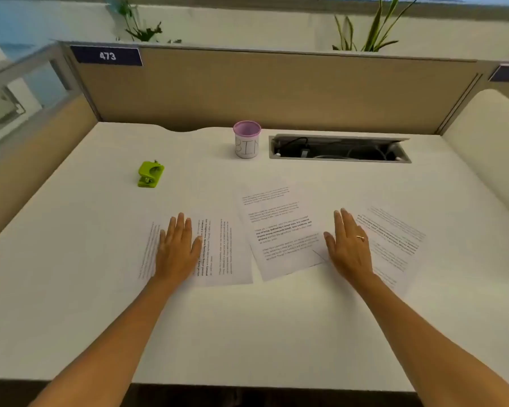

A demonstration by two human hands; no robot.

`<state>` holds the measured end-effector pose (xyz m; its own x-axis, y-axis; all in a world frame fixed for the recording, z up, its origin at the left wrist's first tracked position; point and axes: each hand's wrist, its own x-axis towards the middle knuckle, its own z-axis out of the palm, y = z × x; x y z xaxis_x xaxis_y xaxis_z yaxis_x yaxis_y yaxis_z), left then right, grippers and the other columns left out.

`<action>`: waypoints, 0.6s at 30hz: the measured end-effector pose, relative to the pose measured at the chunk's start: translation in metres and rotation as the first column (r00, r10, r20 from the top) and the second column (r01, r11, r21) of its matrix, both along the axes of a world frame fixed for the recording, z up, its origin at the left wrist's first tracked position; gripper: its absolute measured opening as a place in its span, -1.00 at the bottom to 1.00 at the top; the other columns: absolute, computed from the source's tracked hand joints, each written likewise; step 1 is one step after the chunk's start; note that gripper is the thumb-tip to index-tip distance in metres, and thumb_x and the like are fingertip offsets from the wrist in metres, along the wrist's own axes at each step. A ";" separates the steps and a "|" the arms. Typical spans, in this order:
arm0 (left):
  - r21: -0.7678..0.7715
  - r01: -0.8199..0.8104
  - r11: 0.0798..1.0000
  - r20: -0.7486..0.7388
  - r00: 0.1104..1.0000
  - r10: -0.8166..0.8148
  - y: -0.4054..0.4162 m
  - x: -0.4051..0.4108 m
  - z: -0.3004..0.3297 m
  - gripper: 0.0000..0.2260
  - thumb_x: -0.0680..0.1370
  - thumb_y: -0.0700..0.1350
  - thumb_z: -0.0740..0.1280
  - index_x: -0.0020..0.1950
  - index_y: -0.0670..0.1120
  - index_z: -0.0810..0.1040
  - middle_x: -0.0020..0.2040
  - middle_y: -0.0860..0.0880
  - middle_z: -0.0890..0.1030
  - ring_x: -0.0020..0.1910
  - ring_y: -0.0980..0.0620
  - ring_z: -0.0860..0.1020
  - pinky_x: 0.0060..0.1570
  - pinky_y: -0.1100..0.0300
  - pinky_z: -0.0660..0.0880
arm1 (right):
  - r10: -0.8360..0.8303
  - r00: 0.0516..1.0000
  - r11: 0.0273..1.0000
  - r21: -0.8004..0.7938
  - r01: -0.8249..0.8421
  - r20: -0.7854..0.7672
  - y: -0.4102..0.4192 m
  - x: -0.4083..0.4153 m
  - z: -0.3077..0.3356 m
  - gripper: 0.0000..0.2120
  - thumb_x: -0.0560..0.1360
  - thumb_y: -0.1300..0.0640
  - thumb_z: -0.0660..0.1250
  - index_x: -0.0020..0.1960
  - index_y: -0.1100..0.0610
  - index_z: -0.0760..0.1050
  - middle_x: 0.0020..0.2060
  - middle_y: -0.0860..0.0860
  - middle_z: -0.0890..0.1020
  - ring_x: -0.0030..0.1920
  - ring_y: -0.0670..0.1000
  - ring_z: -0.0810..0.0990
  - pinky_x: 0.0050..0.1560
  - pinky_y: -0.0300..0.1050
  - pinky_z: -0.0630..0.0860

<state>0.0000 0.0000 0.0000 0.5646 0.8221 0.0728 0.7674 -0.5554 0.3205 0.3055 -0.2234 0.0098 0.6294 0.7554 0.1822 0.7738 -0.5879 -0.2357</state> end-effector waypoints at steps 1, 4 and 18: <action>-0.021 -0.010 1.000 -0.022 1.000 0.010 -0.005 -0.002 -0.005 -0.48 0.63 0.03 0.03 0.53 -0.17 0.04 0.57 -0.14 -0.01 0.55 -0.10 -0.08 0.49 -0.09 -0.13 | 0.001 0.999 1.000 -0.029 -0.003 -0.035 -0.005 -0.007 -0.006 -0.47 0.62 -0.04 0.03 0.52 0.16 0.07 0.52 0.14 0.15 0.51 0.16 0.15 0.47 0.13 0.09; -0.057 -0.016 0.998 -0.062 0.998 0.013 -0.018 -0.007 -0.019 -0.50 0.64 0.03 0.03 0.53 -0.16 0.07 0.57 -0.13 0.02 0.55 -0.08 -0.05 0.49 -0.10 -0.11 | 0.004 0.997 0.994 -0.105 -0.013 -0.083 -0.017 -0.024 -0.025 -0.47 0.61 -0.06 0.03 0.50 0.17 0.13 0.50 0.14 0.21 0.49 0.14 0.19 0.46 0.12 0.14; -0.054 0.007 0.999 -0.133 0.991 -0.014 -0.041 -0.015 -0.028 -0.50 0.63 0.03 0.01 0.53 -0.14 0.07 0.56 -0.12 0.04 0.54 -0.08 -0.02 0.49 -0.11 -0.07 | -0.033 0.992 0.996 -0.092 0.023 -0.118 -0.047 -0.046 -0.042 -0.50 0.61 -0.09 0.01 0.48 0.11 0.20 0.51 0.09 0.22 0.50 0.09 0.15 0.50 0.09 0.07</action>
<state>-0.0145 -0.0409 -0.0275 0.5753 0.8166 -0.0472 0.7993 -0.5489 0.2447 0.2596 -0.2705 -0.0321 0.6637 0.7471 0.0363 0.7262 -0.6320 -0.2705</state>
